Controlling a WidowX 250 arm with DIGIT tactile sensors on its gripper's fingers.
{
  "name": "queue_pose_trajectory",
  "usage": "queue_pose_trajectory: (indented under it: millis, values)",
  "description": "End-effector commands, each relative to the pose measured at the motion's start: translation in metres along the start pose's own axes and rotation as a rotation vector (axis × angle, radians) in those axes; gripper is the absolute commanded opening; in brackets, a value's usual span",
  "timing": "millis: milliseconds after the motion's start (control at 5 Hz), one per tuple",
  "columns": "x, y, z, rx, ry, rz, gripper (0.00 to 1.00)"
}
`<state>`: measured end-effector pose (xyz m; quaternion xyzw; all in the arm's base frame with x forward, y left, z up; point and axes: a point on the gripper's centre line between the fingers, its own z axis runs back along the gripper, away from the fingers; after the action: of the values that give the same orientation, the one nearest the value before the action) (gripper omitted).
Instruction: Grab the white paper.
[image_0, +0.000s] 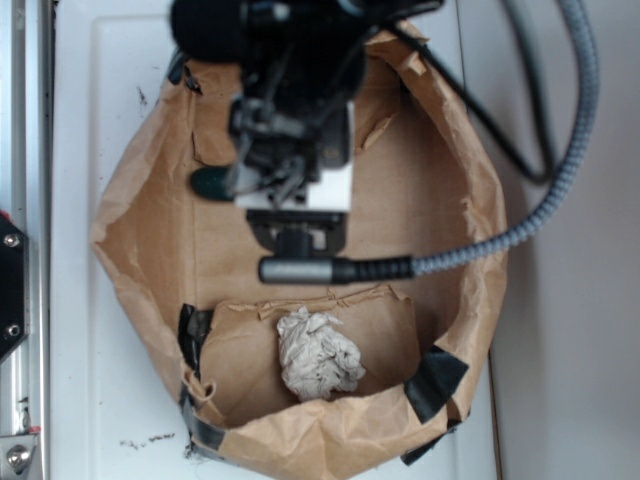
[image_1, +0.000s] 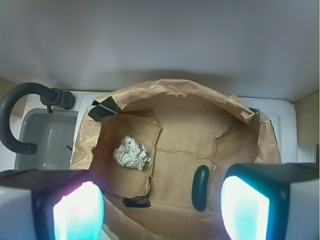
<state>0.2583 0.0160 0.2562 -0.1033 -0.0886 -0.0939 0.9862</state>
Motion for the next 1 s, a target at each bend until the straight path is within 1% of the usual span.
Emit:
queue_pose_trajectory:
  millis: [0, 200, 400, 600, 800]
  values:
    - [0.010, 0.008, -0.027, 0.047, -0.014, 0.014, 1.00]
    - [0.005, 0.004, -0.077, 0.107, 0.085, -0.009, 1.00]
    - [-0.005, -0.002, -0.103, 0.127, 0.137, -0.034, 1.00]
    - [-0.018, -0.017, -0.147, 0.167, 0.209, -0.121, 1.00]
    - [-0.018, -0.026, -0.181, 0.221, 0.232, -0.164, 1.00]
